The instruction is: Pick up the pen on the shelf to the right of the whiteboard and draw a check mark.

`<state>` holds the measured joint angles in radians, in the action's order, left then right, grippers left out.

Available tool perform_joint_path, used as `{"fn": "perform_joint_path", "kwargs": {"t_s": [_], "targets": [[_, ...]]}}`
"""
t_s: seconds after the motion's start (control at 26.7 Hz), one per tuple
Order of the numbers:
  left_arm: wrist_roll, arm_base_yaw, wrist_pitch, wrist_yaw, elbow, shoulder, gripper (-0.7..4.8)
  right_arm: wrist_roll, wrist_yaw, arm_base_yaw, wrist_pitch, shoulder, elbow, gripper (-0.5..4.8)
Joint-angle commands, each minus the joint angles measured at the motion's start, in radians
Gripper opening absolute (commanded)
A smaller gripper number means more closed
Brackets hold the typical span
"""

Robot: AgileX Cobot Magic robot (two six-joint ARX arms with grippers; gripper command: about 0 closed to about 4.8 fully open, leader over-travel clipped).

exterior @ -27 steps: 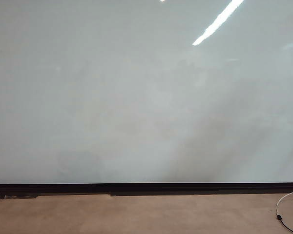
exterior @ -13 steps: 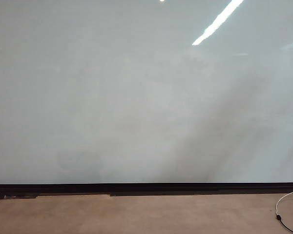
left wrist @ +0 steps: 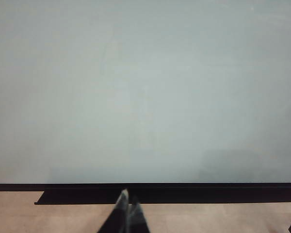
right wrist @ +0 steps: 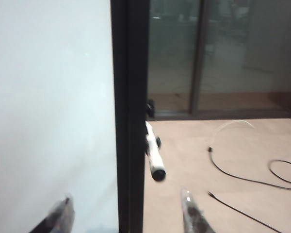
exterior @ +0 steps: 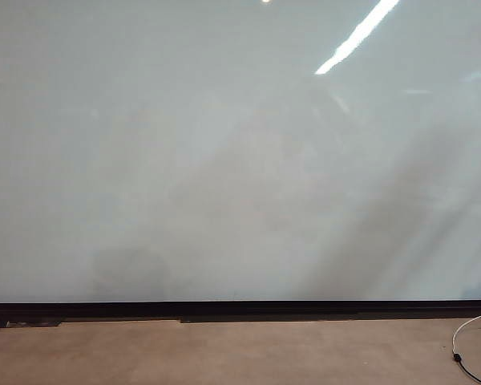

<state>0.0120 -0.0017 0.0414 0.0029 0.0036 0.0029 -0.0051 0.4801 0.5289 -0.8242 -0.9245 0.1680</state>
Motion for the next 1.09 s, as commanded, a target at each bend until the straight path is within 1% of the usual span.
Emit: {"fn": "perform_joint_path", "kwargs": {"t_s": [0.04, 0.15, 0.26, 0.34, 0.41, 0.52, 0.82, 0.9, 0.97, 1.09], "targets": [[-0.004, 0.0, -0.013, 0.001, 0.003, 0.0, -0.04, 0.023, 0.06, 0.001, -0.122, -0.116, 0.057, 2.91], [-0.004, 0.0, -0.013, 0.001, 0.003, 0.0, -0.04, 0.025, 0.098, -0.001, -0.167, -0.208, 0.1, 3.11], [-0.004, 0.0, -0.012, 0.0, 0.003, 0.0, -0.04, 0.03, 0.107, -0.001, -0.231, -0.302, 0.135, 3.22], [-0.004, 0.0, -0.013, 0.001, 0.003, 0.0, -0.04, 0.029, 0.106, -0.001, -0.275, -0.343, 0.143, 3.58], [-0.004, 0.0, -0.013, 0.0, 0.003, 0.0, -0.04, 0.029, 0.106, 0.0, -0.327, -0.412, 0.161, 3.8], [-0.004, 0.0, -0.012, 0.0, 0.003, 0.0, -0.05, 0.032, 0.112, 0.0, -0.401, -0.525, 0.19, 3.79], [-0.004, 0.0, -0.013, 0.0, 0.003, 0.0, -0.04, 0.063, 0.151, -0.001, -0.526, -0.727, 0.274, 3.77], [-0.004, 0.0, -0.013, 0.001, 0.003, 0.0, -0.04, 0.085, 0.162, -0.006, -0.581, -0.818, 0.325, 3.77], [-0.004, 0.0, -0.013, 0.0, 0.003, 0.0, -0.05, 0.091, 0.178, -0.007, -0.582, -0.861, 0.357, 3.66], [-0.004, 0.0, -0.013, 0.0, 0.003, 0.0, -0.04, 0.092, 0.188, -0.019, -0.583, -0.911, 0.397, 3.64]]}}
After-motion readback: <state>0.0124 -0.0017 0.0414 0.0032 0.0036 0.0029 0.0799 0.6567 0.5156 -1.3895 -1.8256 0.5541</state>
